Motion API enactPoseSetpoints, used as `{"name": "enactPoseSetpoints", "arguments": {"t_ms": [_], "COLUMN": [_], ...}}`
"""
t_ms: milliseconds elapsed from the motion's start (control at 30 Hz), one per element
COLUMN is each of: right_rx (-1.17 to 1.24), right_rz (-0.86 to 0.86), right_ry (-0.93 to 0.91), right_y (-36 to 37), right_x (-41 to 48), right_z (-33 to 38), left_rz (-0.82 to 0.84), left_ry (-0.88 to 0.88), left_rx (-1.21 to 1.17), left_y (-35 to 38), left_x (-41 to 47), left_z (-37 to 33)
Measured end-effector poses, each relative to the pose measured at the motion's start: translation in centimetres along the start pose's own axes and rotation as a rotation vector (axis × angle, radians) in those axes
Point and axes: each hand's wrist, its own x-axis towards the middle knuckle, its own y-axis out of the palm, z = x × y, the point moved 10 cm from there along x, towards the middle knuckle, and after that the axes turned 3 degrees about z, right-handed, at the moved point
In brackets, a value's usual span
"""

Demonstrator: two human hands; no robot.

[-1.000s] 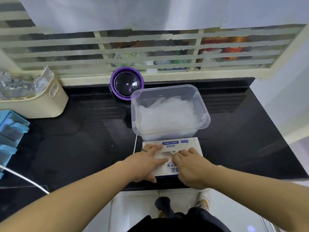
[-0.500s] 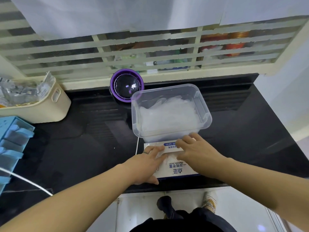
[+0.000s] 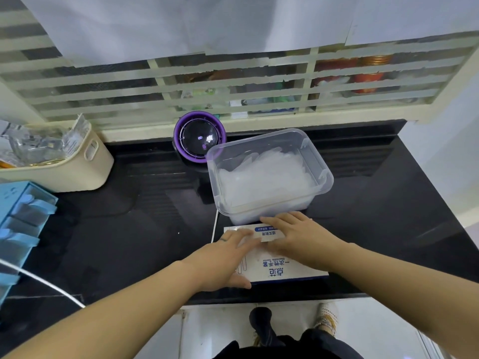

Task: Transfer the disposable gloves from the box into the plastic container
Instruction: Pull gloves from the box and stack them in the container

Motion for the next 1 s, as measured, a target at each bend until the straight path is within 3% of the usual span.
{"name": "enactPoseSetpoints", "arguments": {"t_ms": [100,200,267,400,667,733,833,1000], "right_rx": [0.09,0.02,0.028,0.114,0.181,0.227,0.415,0.524], "right_rz": [0.005,0.011,-0.048,0.009,-0.211,-0.267,-0.335,-0.114], "right_ry": [-0.092,-0.189,-0.194,-0.09,-0.15,-0.096,0.138,0.251], "right_y": [-1.0,-0.1,-0.4,0.4,-2.2,-3.0,-4.3,-1.9], "right_x": [0.1,0.6,1.0,1.7,0.3,0.5,0.5,-0.3], "right_z": [0.8,1.7,1.9,1.3,1.7,1.4,-0.9,-1.1], "left_rz": [-0.051,-0.057,-0.061,-0.058,-0.055,-0.056,-0.053,-0.04], "left_ry": [-0.025,-0.028,-0.033,-0.044,-0.064,-0.062,-0.069,-0.068], "left_rx": [-0.014,-0.006,-0.018,-0.027,0.02,0.021,0.041,0.055], "left_y": [-0.4,-0.2,-0.5,-0.7,-0.4,-0.4,-0.5,-0.7], "left_x": [-0.3,-0.2,-0.2,-0.1,0.2,0.4,0.4,0.5], "left_z": [0.6,0.6,0.6,0.8,1.6,1.6,1.6,1.7]}}
